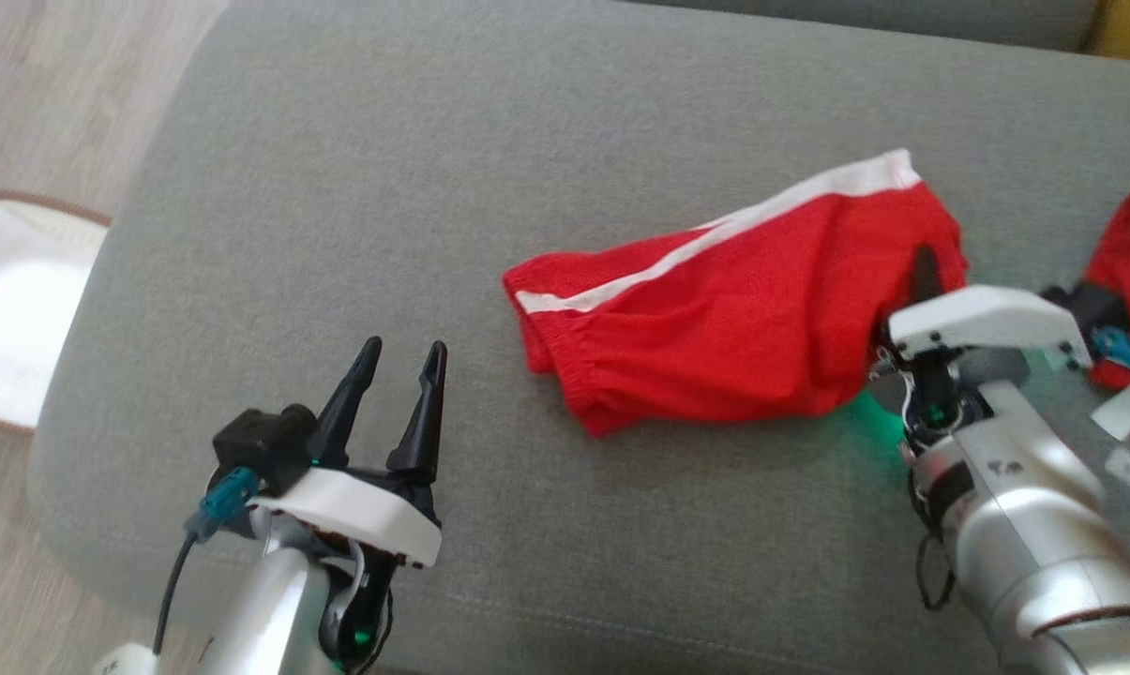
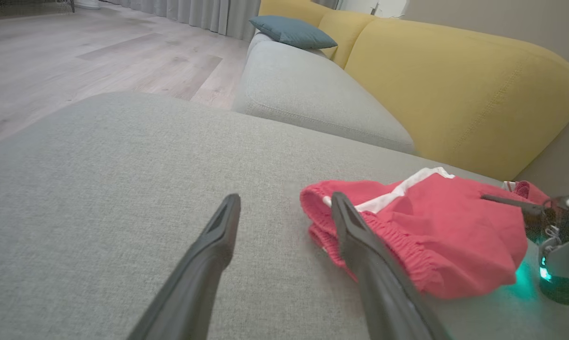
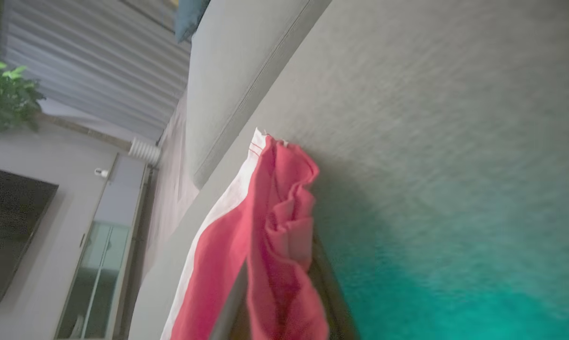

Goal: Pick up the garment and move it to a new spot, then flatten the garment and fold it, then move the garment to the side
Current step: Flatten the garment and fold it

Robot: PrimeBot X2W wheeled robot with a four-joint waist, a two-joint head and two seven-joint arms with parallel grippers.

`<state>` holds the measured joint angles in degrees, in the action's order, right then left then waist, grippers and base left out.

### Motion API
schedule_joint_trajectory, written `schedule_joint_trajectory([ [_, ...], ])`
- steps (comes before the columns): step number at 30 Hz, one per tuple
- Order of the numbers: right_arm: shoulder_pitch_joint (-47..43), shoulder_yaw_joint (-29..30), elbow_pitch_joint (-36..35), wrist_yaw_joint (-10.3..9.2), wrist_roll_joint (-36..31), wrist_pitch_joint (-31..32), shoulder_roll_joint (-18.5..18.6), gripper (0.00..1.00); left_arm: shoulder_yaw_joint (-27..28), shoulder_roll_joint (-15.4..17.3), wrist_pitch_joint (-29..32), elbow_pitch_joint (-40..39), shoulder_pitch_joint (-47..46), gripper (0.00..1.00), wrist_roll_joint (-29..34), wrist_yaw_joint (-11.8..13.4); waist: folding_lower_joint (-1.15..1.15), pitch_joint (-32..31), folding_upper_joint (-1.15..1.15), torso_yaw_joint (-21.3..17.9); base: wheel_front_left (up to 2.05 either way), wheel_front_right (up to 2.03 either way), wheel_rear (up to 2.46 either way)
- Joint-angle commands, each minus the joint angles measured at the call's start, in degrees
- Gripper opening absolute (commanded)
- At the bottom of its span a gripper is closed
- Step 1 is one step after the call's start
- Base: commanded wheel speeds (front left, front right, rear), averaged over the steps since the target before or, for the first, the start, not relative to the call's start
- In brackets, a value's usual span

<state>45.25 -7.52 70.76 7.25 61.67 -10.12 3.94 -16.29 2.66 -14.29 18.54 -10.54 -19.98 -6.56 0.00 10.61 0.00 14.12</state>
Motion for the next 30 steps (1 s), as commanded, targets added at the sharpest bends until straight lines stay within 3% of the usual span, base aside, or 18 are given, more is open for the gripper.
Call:
schedule_joint_trajectory([
  [1, -1.02, -0.22, -1.55, 0.24, 0.61, -1.34, -0.63, 0.00, 1.83, 0.22, -0.71, -1.59, -0.67, 1.00, 0.25, -0.07, 0.00, -1.13, 0.00, -1.22, 0.00, 0.00, 0.00],
  [8, -5.74, 4.25, -2.32, 0.24, 1.08, -4.70, 1.87, 0.00, 1.79, 0.21, -0.71, -1.74, 1.35, 1.00, 0.23, -0.20, 0.00, -3.80, 0.00, -3.66, 0.00, 0.00, 0.00],
  [12, -8.63, 12.30, -4.63, 0.24, -1.04, -4.84, 4.97, 0.00, 1.84, 0.21, -0.71, -1.97, 2.12, 1.00, 0.20, -0.21, 0.00, -4.55, 0.00, -4.28, 0.00, 0.00, 0.00],
  [20, -11.93, 23.22, -11.23, 0.24, -12.71, -4.86, 1.14, 0.00, 0.64, 0.21, -0.71, -2.00, 2.77, 1.00, -0.16, -0.16, 0.00, -4.73, 0.00, -3.92, 0.00, 0.00, 0.00],
  [27, -11.60, 22.32, -16.84, 0.24, -15.53, -4.87, -0.92, 0.00, 0.80, 0.21, -0.71, -1.37, 2.82, 1.00, -0.03, -0.19, 0.00, -5.39, 0.00, -3.06, 0.00, 0.00, 0.00],
  [30, -12.15, 17.30, -20.15, 0.24, -10.88, -3.87, -1.02, 0.00, 0.70, 0.21, -0.71, -0.98, 2.83, 1.00, 0.04, -0.23, 0.00, -6.01, 0.00, -2.59, 0.00, 0.00, 0.00],
])
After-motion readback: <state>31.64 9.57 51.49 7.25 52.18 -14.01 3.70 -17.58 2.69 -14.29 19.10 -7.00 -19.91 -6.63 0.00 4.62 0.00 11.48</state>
